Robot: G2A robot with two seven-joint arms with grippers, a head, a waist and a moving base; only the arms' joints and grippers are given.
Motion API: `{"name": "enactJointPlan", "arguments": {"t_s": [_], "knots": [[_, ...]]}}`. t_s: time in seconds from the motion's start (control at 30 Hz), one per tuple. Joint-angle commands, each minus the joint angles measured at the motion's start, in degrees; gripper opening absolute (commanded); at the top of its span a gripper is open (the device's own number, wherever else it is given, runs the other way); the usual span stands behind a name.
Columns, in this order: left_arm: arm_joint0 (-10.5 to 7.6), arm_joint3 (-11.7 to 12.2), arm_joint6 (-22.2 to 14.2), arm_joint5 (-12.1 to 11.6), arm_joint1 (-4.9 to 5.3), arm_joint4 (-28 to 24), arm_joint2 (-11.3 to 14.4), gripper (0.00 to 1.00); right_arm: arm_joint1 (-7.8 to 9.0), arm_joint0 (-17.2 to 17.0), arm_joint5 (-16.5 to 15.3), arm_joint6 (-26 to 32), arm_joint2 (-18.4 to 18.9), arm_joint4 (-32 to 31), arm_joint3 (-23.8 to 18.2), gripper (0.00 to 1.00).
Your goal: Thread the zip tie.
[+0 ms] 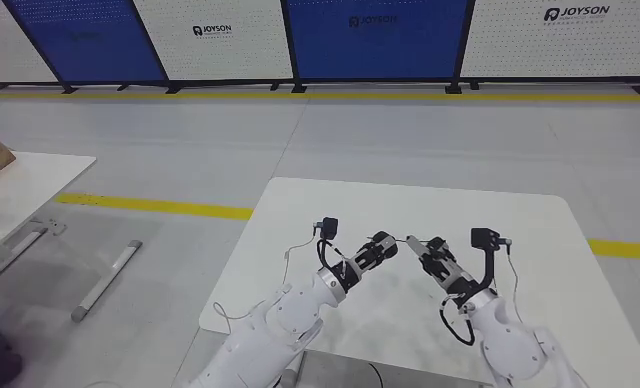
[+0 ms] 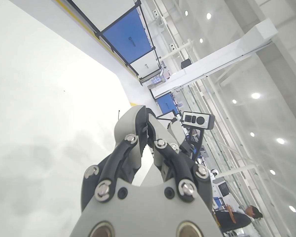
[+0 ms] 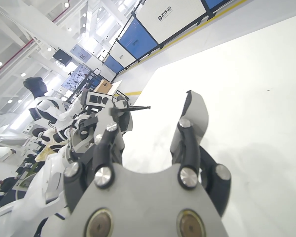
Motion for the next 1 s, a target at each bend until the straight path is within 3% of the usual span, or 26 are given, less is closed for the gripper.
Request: {"name": "enactJointPlan", "arguments": {"t_s": [0.0,0.07,0.2,0.87,0.97], "knots": [[-0.01,0.00,0.17,0.06,-0.04,0.05,0.02,0.00,0.01,-0.16,-0.04,-0.43,0.08,-0.07,-0.01,0.38],[0.00,-0.03,0.36,0.16,-0.07,0.00,0.01,0.00,0.03,-0.28,-0.06,-0.63,0.14,-0.12,-0.03,0.31],[0.03,-0.01,0.52,0.22,-0.13,-0.13,-0.03,0.00,0.08,-0.30,-0.01,-0.60,0.13,-0.70,0.02,0.00],[0.44,-0.38,-0.76,-2.03,-0.14,1.59,0.22,0.00,0.31,0.06,-0.55,0.93,-0.47,-3.21,-0.11,0.00],[0.50,-0.46,-0.33,-1.45,-0.15,1.50,-0.05,0.00,0.33,0.10,-0.50,1.04,-0.45,-3.17,-0.26,0.00]]}}
